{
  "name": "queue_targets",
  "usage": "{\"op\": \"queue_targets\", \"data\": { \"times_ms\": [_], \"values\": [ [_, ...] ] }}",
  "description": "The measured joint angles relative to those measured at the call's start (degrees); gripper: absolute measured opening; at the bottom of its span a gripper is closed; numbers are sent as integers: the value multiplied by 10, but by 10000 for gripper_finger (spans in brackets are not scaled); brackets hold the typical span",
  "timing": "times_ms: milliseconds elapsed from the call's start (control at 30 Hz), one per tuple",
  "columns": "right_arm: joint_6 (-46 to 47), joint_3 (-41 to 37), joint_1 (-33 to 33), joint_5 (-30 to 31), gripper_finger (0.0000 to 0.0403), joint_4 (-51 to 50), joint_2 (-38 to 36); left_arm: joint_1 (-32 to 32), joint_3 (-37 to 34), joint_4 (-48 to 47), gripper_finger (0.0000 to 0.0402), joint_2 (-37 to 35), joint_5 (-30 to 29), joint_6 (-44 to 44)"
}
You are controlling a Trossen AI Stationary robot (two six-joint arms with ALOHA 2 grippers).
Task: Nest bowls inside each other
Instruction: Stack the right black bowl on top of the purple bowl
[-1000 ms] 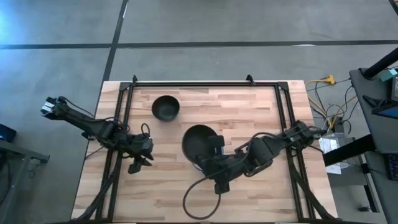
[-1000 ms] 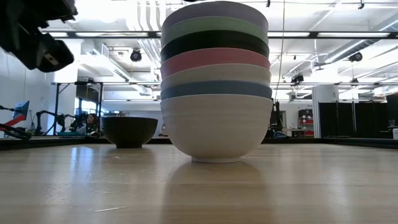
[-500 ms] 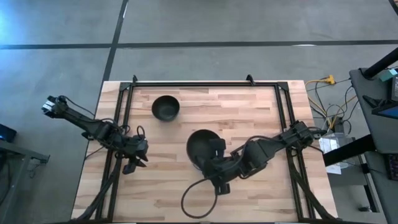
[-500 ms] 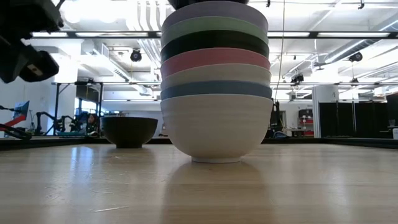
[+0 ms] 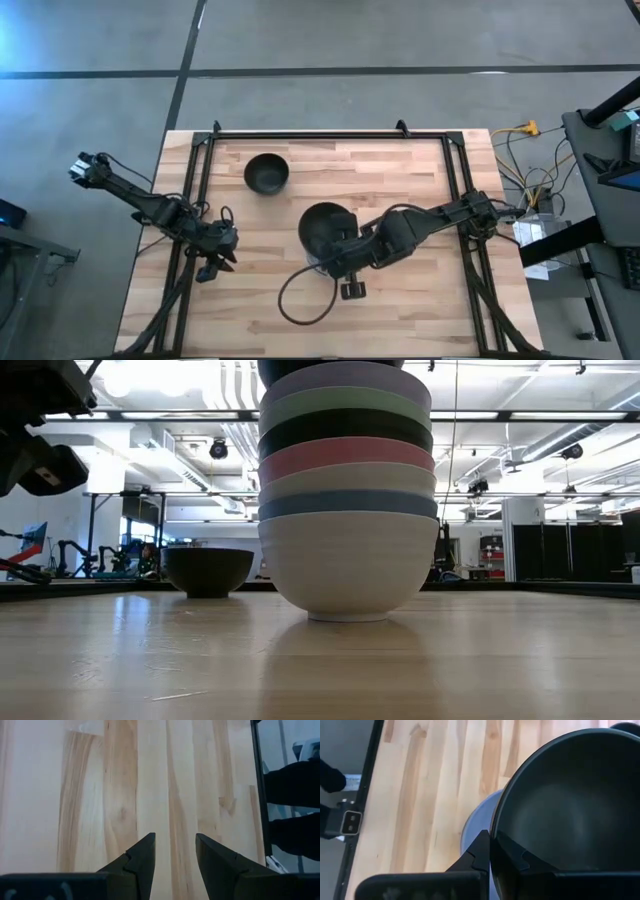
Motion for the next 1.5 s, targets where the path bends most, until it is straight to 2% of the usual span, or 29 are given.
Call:
{"op": "queue_targets", "data": {
  "times_ms": [433, 967, 1500],
  "values": [
    [8, -58, 6, -59, 9, 13, 0, 0, 0, 1, 125, 14, 0, -3],
    [3, -104, 6, -58, 9, 39, 0, 0, 0, 0, 125, 14, 0, -3],
    [-21, -110, 6, -56, 12, 33, 0, 0, 0, 1, 125, 14, 0, -3]
  ]
}}
